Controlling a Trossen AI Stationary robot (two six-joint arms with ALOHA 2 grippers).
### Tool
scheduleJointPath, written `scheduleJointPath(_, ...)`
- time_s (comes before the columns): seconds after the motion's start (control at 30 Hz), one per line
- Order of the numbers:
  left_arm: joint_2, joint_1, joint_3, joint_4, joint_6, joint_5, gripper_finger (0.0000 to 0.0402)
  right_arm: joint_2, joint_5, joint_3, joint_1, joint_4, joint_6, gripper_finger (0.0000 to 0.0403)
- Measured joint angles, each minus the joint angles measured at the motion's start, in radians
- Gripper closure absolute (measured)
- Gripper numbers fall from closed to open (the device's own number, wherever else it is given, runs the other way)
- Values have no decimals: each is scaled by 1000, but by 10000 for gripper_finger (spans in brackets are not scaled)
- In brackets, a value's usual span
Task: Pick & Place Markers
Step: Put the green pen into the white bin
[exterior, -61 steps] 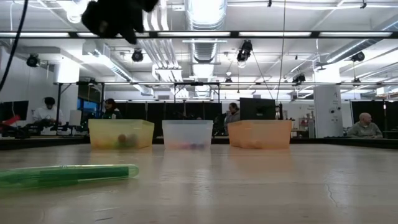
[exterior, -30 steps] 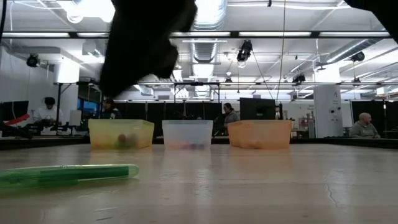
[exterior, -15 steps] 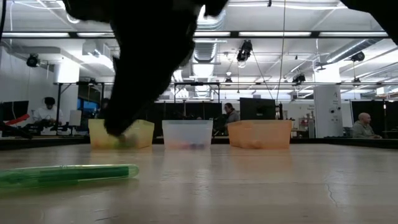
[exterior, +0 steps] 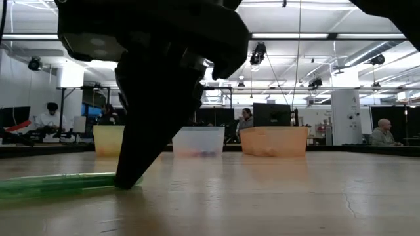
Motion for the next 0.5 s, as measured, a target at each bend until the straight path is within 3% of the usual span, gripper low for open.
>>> scheduleJointPath(0.2,0,0,0,0,1,0,303,4,5,1,-15,0,68,380)
scheduleJointPath(0.5,0,1,0,-2,12,1,303,-33,37,66,-78,-53,225,382)
